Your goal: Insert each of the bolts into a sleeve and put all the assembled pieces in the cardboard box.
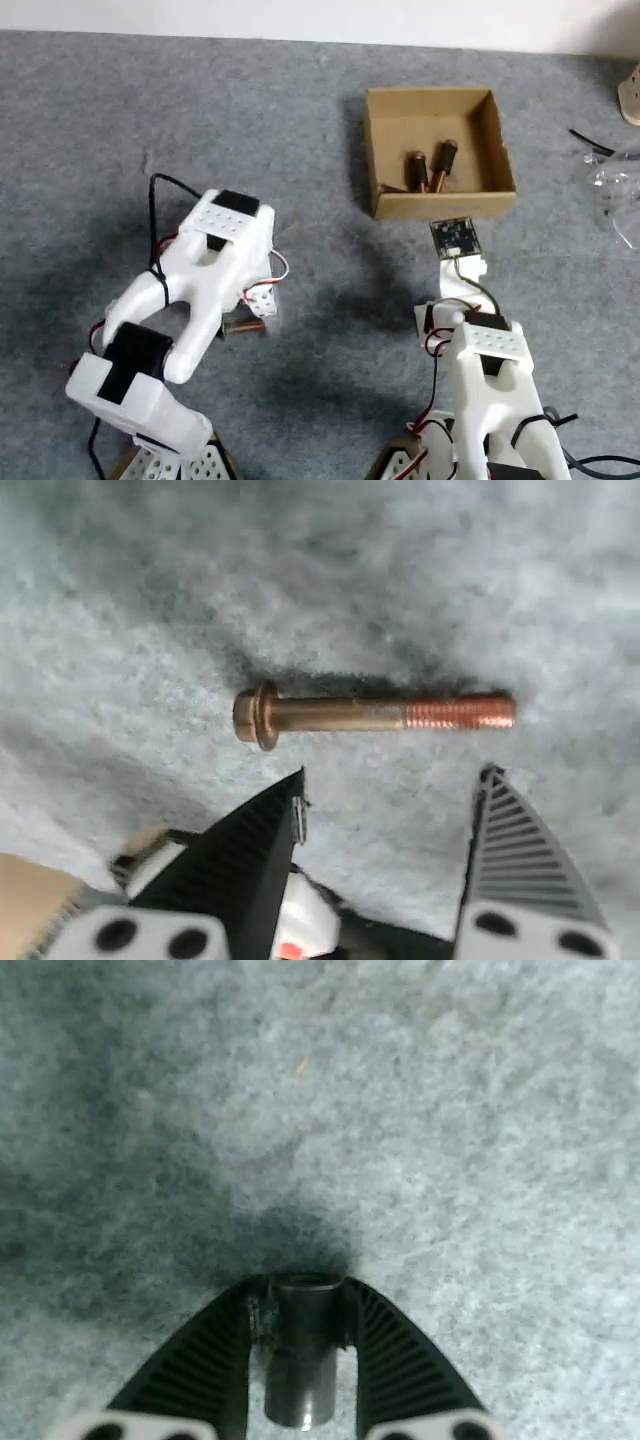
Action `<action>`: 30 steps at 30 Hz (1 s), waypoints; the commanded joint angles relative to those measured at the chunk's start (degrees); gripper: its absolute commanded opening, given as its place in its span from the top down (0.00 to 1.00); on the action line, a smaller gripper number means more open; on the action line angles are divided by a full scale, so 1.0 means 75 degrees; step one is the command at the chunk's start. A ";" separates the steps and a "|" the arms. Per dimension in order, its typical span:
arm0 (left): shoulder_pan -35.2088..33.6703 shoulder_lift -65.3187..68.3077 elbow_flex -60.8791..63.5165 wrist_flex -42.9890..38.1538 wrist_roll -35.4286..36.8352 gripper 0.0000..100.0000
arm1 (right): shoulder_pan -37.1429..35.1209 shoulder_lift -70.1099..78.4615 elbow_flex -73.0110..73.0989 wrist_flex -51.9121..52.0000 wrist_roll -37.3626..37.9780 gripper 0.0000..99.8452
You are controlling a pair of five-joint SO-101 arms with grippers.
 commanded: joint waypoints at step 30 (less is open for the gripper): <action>-0.0662 -0.0557 0.1600 -0.3305 0.1067 0.74 | 0.0170 0.0041 -0.0170 -0.0369 0.0070 1.00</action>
